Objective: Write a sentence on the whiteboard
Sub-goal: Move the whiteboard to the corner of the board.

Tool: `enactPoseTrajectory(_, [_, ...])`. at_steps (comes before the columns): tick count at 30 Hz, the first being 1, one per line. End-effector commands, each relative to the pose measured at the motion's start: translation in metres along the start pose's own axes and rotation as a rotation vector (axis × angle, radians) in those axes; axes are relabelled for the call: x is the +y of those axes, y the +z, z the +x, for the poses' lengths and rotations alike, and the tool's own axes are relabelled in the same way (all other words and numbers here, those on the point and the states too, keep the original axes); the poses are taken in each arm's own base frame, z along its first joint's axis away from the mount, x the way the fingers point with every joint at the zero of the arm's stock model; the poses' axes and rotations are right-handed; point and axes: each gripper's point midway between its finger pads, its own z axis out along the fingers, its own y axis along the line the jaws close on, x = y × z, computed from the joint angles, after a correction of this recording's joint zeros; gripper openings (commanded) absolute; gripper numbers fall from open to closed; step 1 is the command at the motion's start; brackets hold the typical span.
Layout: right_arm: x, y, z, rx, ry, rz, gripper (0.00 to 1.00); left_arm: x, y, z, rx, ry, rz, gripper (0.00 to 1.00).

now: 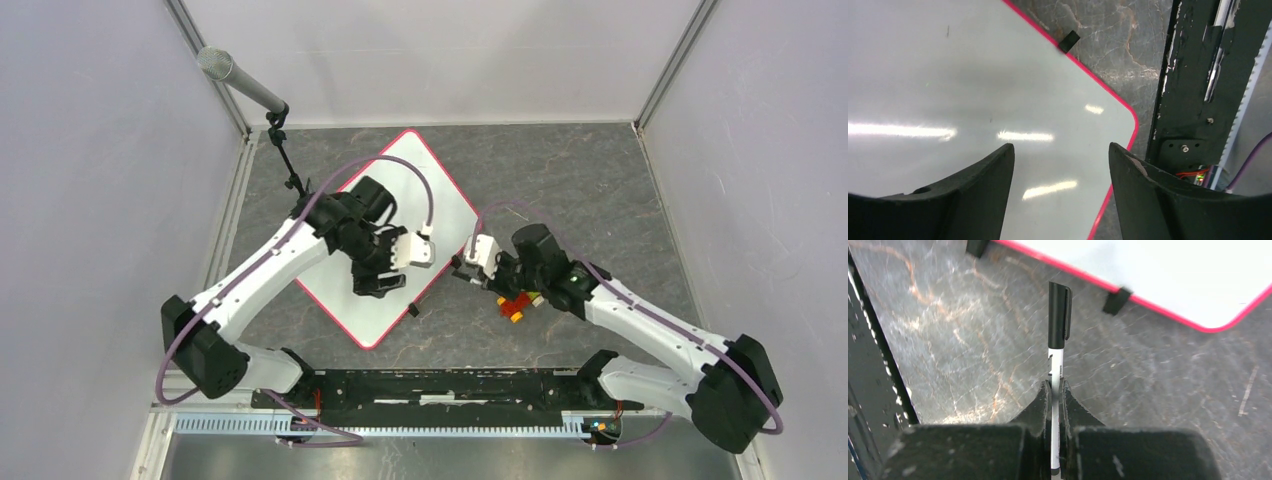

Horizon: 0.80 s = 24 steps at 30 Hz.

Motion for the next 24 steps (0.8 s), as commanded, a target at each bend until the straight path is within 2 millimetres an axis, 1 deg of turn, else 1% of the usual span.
enactPoseTrajectory(1, [-0.023, -0.025, -0.034, -0.111, 0.086, 0.052, 0.0, 0.01, 0.025, -0.024, 0.013, 0.251, 0.024, 0.73])
enactPoseTrajectory(3, [-0.039, -0.032, -0.03, -0.116, 0.135, 0.11, 0.0, 0.01, 0.037, -0.037, 0.021, 0.314, 0.047, 0.71])
enactPoseTrajectory(5, [-0.053, -0.038, -0.021, -0.117, 0.192, 0.149, 0.0, 0.006, 0.052, -0.041, 0.058, 0.38, 0.082, 0.69])
enactPoseTrajectory(8, [-0.074, -0.051, -0.006, -0.115, 0.267, 0.215, 0.0, -0.006, 0.073, -0.037, 0.13, 0.494, 0.112, 0.67])
enactPoseTrajectory(10, [-0.086, -0.059, 0.001, -0.118, 0.308, 0.25, 0.0, -0.016, 0.085, -0.038, 0.147, 0.539, 0.127, 0.67])
enactPoseTrajectory(13, [-0.104, -0.074, 0.006, -0.151, 0.378, 0.289, 0.0, -0.025, 0.1, -0.04, 0.162, 0.567, 0.148, 0.65])
enactPoseTrajectory(15, [-0.114, -0.081, 0.008, -0.173, 0.412, 0.312, 0.0, -0.029, 0.112, -0.038, 0.179, 0.585, 0.158, 0.62])
enactPoseTrajectory(17, [-0.12, -0.085, 0.009, -0.191, 0.431, 0.325, 0.0, -0.029, 0.124, -0.033, 0.208, 0.619, 0.144, 0.57])
enactPoseTrajectory(20, [-0.121, -0.086, 0.013, -0.188, 0.436, 0.326, 0.0, -0.027, 0.139, -0.029, 0.219, 0.658, 0.118, 0.56])
enactPoseTrajectory(24, [-0.122, -0.087, 0.019, -0.166, 0.438, 0.323, 0.0, -0.021, 0.151, -0.026, 0.251, 0.658, 0.115, 0.57])
